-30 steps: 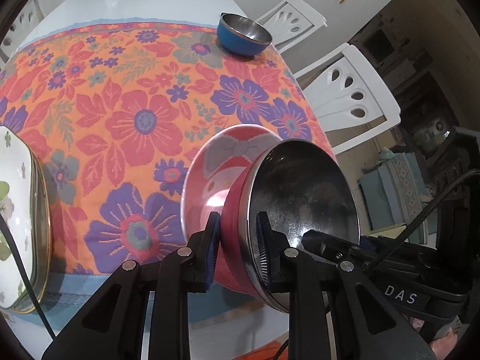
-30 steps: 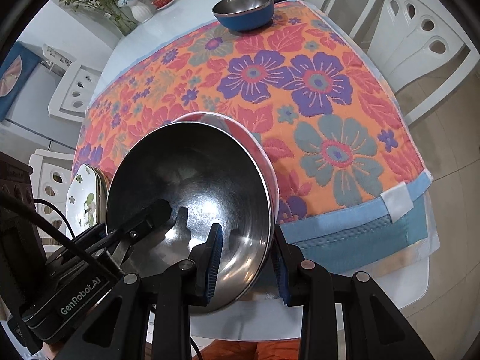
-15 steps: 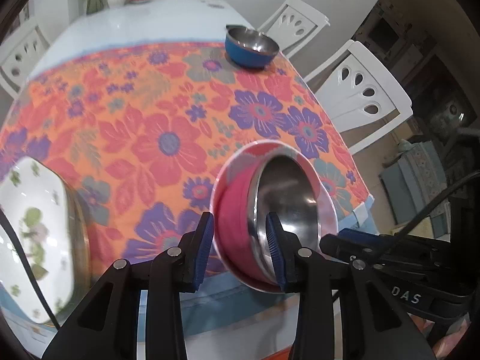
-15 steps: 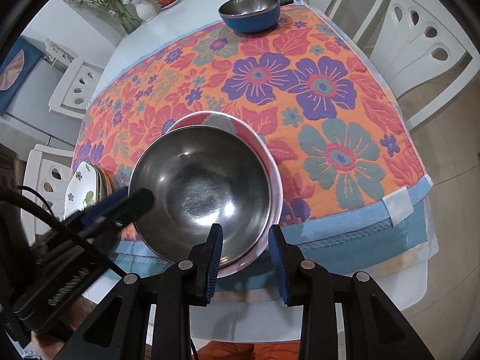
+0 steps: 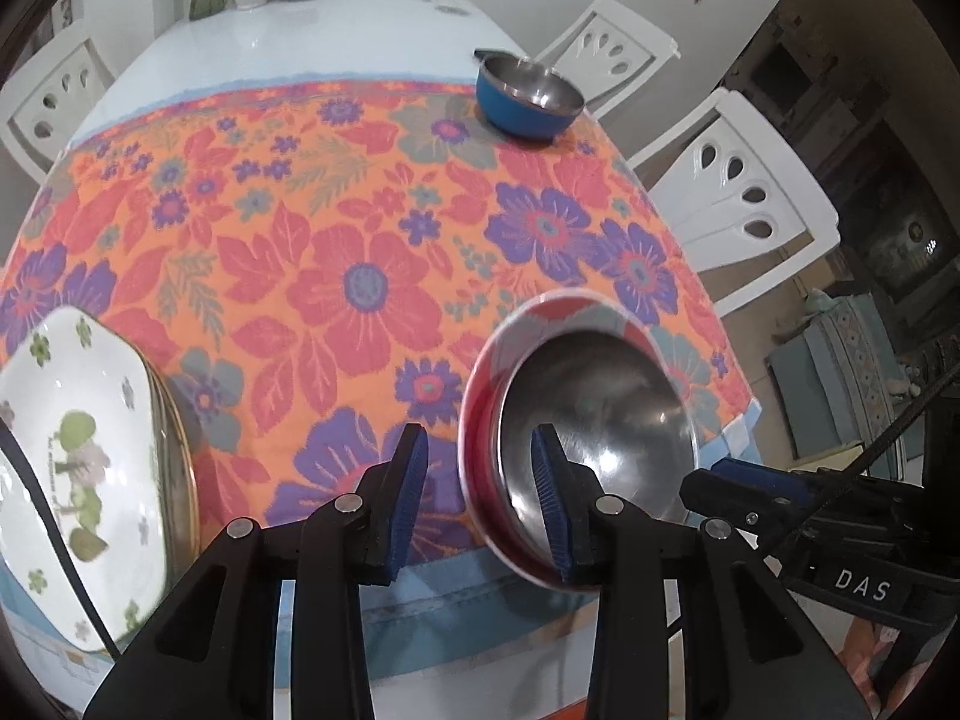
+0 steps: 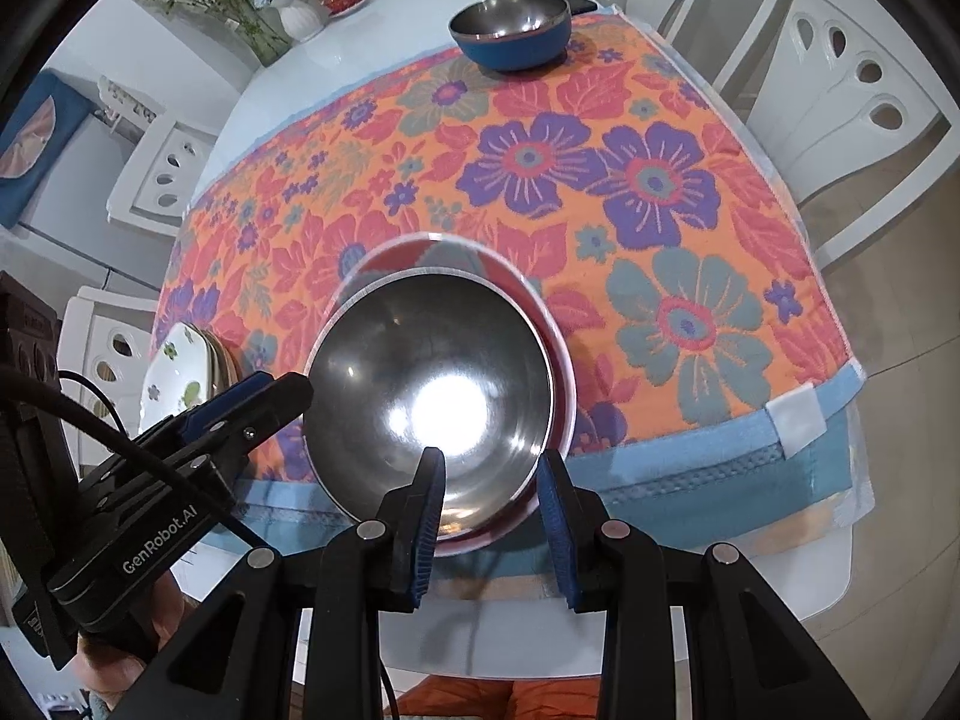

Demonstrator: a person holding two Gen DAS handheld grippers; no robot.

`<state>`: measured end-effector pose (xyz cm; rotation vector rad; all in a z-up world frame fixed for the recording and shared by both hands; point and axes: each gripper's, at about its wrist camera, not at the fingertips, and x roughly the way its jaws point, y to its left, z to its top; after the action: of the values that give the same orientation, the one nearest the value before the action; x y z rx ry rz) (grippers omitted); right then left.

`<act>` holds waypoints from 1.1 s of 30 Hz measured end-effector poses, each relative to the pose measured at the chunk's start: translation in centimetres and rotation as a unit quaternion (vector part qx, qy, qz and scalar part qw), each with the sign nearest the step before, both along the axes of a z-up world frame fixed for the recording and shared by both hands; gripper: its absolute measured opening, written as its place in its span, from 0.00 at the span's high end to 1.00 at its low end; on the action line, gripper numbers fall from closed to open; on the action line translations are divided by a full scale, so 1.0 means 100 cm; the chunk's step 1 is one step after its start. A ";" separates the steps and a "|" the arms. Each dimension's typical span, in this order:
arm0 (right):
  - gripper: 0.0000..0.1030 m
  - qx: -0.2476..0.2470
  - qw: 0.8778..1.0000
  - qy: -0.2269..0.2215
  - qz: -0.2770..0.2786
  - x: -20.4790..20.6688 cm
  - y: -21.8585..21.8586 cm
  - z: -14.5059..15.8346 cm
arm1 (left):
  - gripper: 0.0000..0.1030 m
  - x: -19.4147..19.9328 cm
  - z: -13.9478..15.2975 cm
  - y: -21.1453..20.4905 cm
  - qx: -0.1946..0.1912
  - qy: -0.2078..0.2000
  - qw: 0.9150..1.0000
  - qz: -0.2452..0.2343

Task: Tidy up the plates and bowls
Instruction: 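Open the left tool to release the red bowl and withdraw, then grasp the rim of the blue-outside steel bowl with the left tool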

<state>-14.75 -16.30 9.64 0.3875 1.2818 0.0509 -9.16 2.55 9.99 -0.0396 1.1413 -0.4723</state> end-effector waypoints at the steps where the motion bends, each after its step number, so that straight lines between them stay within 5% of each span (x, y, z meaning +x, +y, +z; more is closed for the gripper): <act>1: 0.69 0.001 1.000 -0.003 0.000 0.002 -0.001 0.004 | 0.68 0.002 0.005 0.001 -0.003 -0.005 1.000 0.001; 13: 0.69 0.061 0.998 -0.008 -0.015 0.047 -0.021 0.032 | 0.68 0.052 0.038 0.002 -0.046 -0.026 0.998 0.017; 16: 0.65 0.099 0.994 0.001 -0.041 0.065 -0.037 0.032 | 0.66 0.068 0.047 -0.002 -0.057 -0.034 0.998 0.010; 17: 0.59 0.102 0.994 0.002 -0.047 0.072 -0.042 0.033 | 0.59 0.075 0.051 -0.005 -0.058 -0.039 0.998 0.006; 18: 0.55 0.101 0.994 0.002 -0.051 0.077 -0.045 0.034 | 0.45 0.080 0.054 -0.007 -0.058 -0.044 0.997 0.005; 20: 0.47 0.098 0.994 -0.003 -0.057 0.091 -0.054 0.038 | 0.33 0.094 0.063 -0.011 -0.065 -0.059 0.996 0.008; 33: 0.47 0.030 0.996 -0.053 -0.061 0.197 -0.098 0.062 | 0.33 0.204 0.076 -0.060 -0.070 -0.080 0.994 -0.011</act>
<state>4.95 -26.14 15.82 0.5071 1.1510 0.0068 11.20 -3.41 17.59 -0.1084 0.9510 -0.5642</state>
